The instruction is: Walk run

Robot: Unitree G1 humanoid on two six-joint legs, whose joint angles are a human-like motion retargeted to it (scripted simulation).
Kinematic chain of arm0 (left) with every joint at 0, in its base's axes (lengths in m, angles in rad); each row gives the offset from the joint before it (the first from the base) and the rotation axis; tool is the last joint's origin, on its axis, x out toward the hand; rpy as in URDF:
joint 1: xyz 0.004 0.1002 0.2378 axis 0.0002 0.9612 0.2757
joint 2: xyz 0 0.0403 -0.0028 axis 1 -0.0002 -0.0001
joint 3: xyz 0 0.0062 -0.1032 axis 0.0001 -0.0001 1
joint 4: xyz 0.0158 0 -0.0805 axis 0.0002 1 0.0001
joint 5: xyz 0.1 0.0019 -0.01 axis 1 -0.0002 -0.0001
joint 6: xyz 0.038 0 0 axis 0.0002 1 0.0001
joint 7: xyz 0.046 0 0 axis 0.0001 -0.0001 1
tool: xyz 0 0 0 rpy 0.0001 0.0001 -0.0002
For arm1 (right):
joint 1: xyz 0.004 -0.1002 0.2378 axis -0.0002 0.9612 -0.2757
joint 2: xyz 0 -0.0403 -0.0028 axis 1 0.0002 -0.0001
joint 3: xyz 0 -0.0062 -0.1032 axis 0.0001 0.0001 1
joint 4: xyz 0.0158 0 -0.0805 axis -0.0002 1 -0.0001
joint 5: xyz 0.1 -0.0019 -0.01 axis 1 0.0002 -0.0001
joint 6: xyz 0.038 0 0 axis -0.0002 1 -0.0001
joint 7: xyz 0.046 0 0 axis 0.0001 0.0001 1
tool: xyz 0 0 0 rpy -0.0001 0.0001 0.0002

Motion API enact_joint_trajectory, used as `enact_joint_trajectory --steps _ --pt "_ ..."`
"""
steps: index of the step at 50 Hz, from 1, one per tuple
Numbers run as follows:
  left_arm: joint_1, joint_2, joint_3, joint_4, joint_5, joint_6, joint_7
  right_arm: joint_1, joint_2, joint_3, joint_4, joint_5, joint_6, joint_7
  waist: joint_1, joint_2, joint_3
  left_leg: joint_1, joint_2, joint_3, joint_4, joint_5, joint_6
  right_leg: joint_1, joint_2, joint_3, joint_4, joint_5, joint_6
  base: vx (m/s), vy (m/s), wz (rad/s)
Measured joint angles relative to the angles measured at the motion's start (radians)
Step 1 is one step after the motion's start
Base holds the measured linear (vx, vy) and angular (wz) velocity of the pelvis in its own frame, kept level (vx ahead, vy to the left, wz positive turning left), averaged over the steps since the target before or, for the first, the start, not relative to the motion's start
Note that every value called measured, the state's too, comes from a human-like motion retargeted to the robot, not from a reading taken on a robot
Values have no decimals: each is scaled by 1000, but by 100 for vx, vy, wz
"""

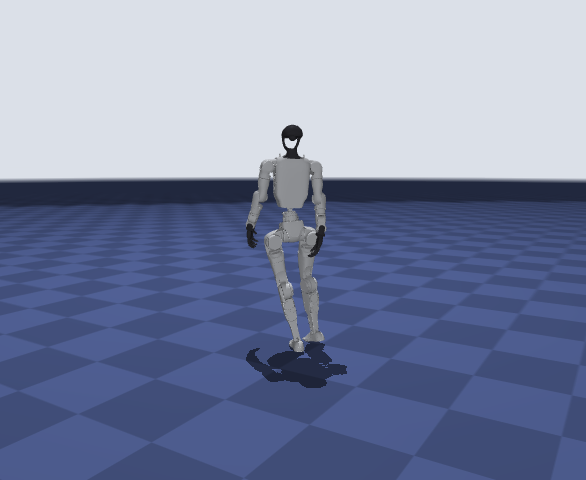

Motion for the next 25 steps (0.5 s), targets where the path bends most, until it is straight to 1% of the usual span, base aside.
enact_joint_trajectory --steps 2,3,5,7,8,9,10,12,13,14,15,17,18,19,20,21,22,23,24,25 --pt "-29 15 -29 -16 19 -15 5 8 9 12 0 -13 1 8 -15 -26 15 46 -39 -74 -1 4 0 -13 -18 97 -126 -11 20 55 -10 215" --pt "-45 24 -41 -19 30 -21 9 6 11 14 0 -23 2 13 -22 -41 27 74 -57 -110 -6 8 0 -25 -40 111 -182 -20 43 68 -11 190" --pt "-60 34 -57 -18 51 -29 18 4 11 11 -8 -47 4 10 -32 -55 47 126 -78 -176 -10 15 0 -59 -69 78 -272 -74 93 61 -6 166" --pt "-52 36 -56 -5 66 -27 34 1 -2 12 -20 -60 8 -8 -34 -60 66 175 -89 -214 -5 23 -1 -72 -60 58 -335 -136 202 77 -14 98" --pt "-41 38 -47 7 71 -23 45 -4 -13 18 -21 -57 12 -22 -20 -60 80 206 -81 -210 3 19 -5 -64 -44 13 -344 -165 231 87 -17 41" --pt "-29 34 -38 23 72 -19 58 -13 -30 28 -20 -45 15 -40 -18 -65 83 221 -93 -211 -1 39 -6 -67 -44 28 -342 -173 236 74 -3 37" --pt "-15 26 -28 42 71 -14 72 -23 -49 41 -17 -28 17 -60 -20 -70 80 227 -115 -213 -10 72 -5 -75 -52 74 -334 -171 230 61 9 79" --pt "31 14 -22 93 56 -1 99 -43 -88 49 -8 -10 3 -107 -42 -64 70 242 -123 -243 16 130 -40 -69 -37 123 -275 -120 178 77 3 138" --pt "59 6 -22 123 48 7 111 -50 -105 43 -4 -12 -9 -135 -64 -51 64 248 -123 -272 46 170 -71 -65 -48 85 -243 -96 175 95 -4 201" --pt "87 -1 -18 157 44 20 123 -56 -120 41 -2 -13 -17 -158 -90 -33 55 243 -112 -283 89 231 -117 -61 -53 62 -217 -87 168 100 -7 234" --pt "116 -8 -12 192 42 34 135 -62 -135 41 0 -14 -23 -180 -117 -13 45 233 -97 -284 140 303 -172 -55 -55 47 -194 -86 159 95 -9 194" --pt "167 -25 -7 254 48 80 158 -88 -151 37 0 0 -12 -175 -92 12 25 166 -42 -173 252 466 -375 -45 -10 131 -138 -123 84 93 -5 153" --pt "189 -32 -15 286 42 98 172 -105 -159 35 0 9 -1 -158 -95 18 21 119 -13 -117 335 510 -486 -39 -28 100 -116 -147 68 88 25 203" --pt "203 -34 -16 315 39 111 179 -134 -172 41 0 20 10 -139 -105 9 19 67 -1 5 414 558 -523 -35 -99 33 -90 -178 79 75 60 253" --pt "213 -33 -14 341 38 119 182 -168 -186 52 0 31 21 -118 -119 -8 18 13 1 159 490 607 -524 -33 -197 -53 -61 -212 105 60 37 235" --pt "243 -37 -13 347 57 126 175 -197 -186 62 0 35 27 -108 -115 -31 13 -28 19 172 540 610 -524 -11 -206 -82 -68 -219 82 60 -11 192" --pt "276 -39 -10 349 81 133 168 -223 -181 71 -5 36 33 -99 -105 -48 11 -71 36 166 594 586 -518 18 -196 -101 -82 -222 56 70 -73 120" --pt "316 -37 -5 343 116 141 160 -242 -168 78 -22 30 38 -94 -83 -52 17 -117 52 119 657 509 -503 61 -147 -103 -111 -217 21 76 -63 93" --pt "346 -35 2 343 153 148 158 -262 -163 85 -46 23 38 -86 -57 -66 24 -169 66 135 693 454 -452 92 -140 -118 -130 -215 7 80 -41 77" --pt "372 -33 12 345 192 155 159 -283 -163 93 -73 15 36 -78 -30 -84 31 -222 79 182 715 411 -384 118 -152 -140 -144 -214 4 66 -17 72"
